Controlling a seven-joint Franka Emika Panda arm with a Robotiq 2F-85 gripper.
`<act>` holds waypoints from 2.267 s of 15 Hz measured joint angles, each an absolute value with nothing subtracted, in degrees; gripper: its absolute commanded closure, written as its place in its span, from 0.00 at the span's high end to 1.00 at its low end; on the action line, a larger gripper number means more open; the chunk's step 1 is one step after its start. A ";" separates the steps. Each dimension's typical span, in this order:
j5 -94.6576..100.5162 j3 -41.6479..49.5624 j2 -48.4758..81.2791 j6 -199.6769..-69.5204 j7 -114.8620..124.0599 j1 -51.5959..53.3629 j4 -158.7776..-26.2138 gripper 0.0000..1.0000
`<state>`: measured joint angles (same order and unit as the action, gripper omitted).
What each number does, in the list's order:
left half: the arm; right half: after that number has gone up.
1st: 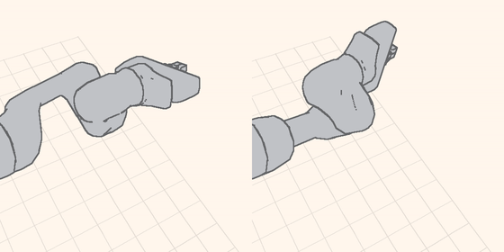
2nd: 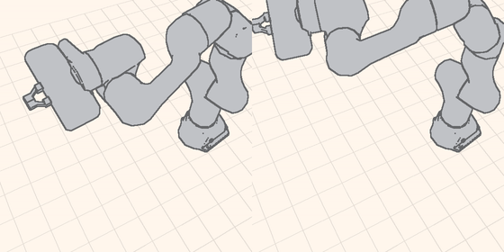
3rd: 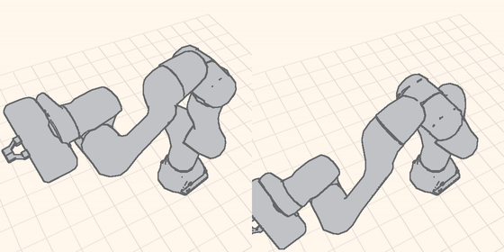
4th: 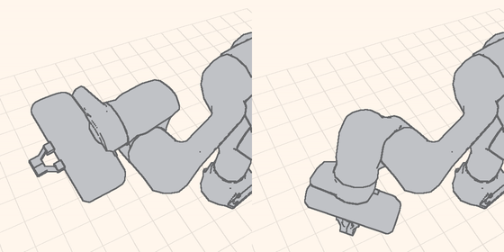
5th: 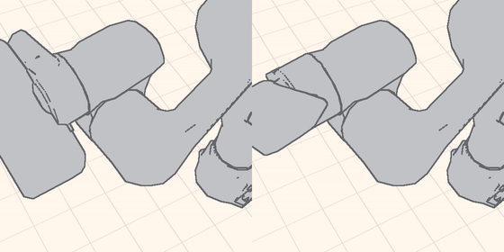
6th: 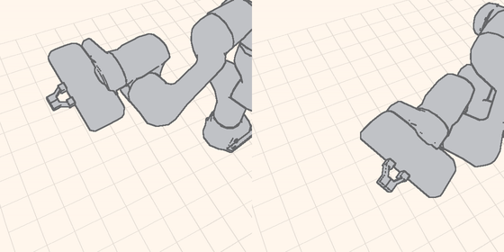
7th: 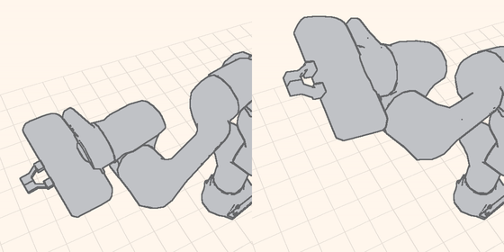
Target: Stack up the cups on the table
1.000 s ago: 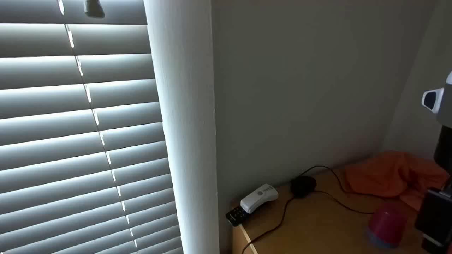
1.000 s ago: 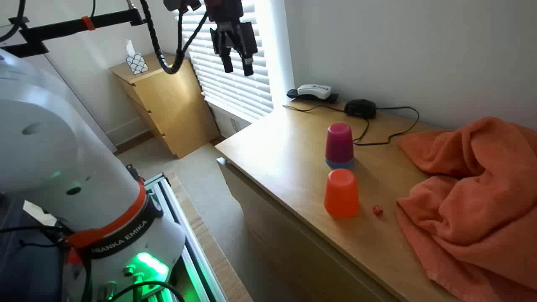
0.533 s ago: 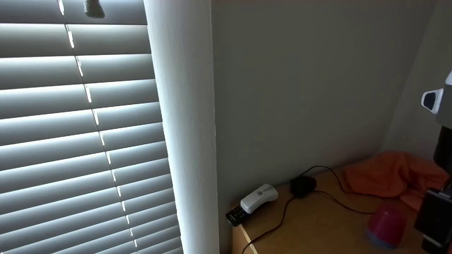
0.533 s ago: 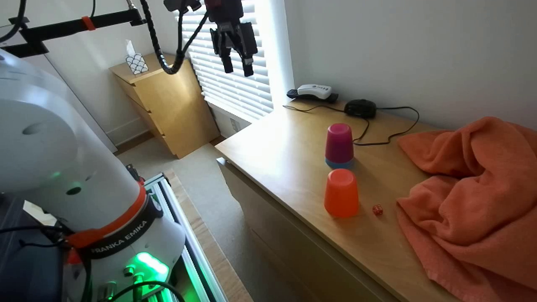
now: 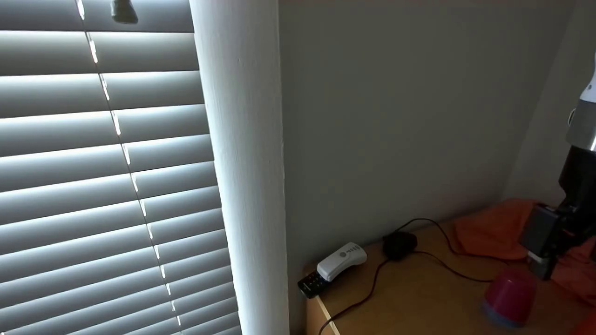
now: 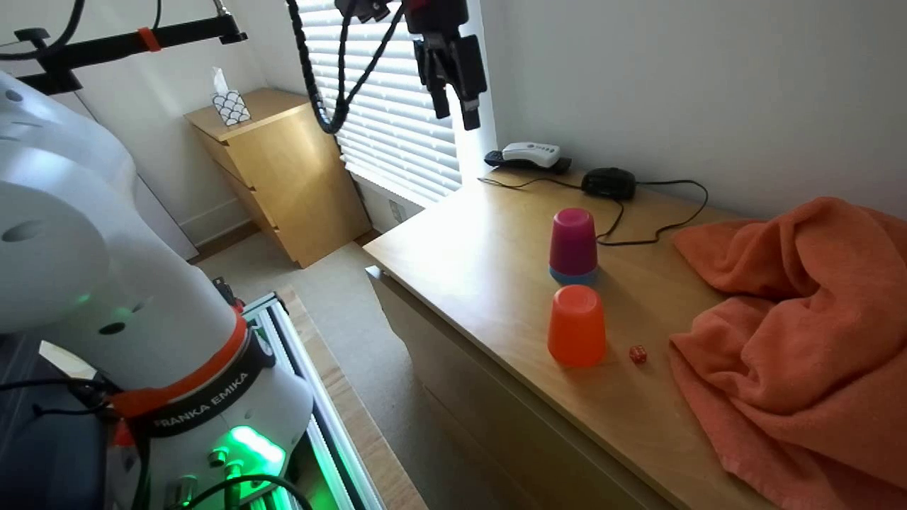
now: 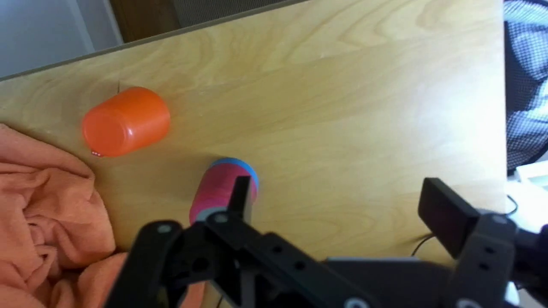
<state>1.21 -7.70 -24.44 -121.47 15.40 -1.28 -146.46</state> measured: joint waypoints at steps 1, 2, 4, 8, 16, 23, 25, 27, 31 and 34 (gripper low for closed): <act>1.30 -6.87 -22.85 -122.71 15.90 -2.45 -145.89 1.00; 1.37 -6.12 -21.15 -123.93 16.60 -3.49 -145.32 1.00; 1.39 -4.80 -17.42 -126.19 17.99 -5.16 -143.99 1.00; 1.39 -2.44 -10.49 -129.26 20.54 -6.48 -141.24 1.00; 1.02 1.72 -0.60 -131.56 22.31 -6.72 -137.48 1.00; -4.08 3.88 3.86 -131.56 21.81 -6.71 -135.38 1.00; -5.80 4.04 5.17 -131.73 21.19 -6.71 -134.77 1.00; -6.13 4.30 6.32 -132.10 21.17 -6.71 -134.22 1.00; -6.61 4.97 8.26 -132.79 21.14 -6.71 -133.18 1.00; -7.14 5.17 9.47 -132.87 20.99 -6.71 -132.57 0.73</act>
<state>-7.14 5.17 9.47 -132.87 20.99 -6.71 -132.57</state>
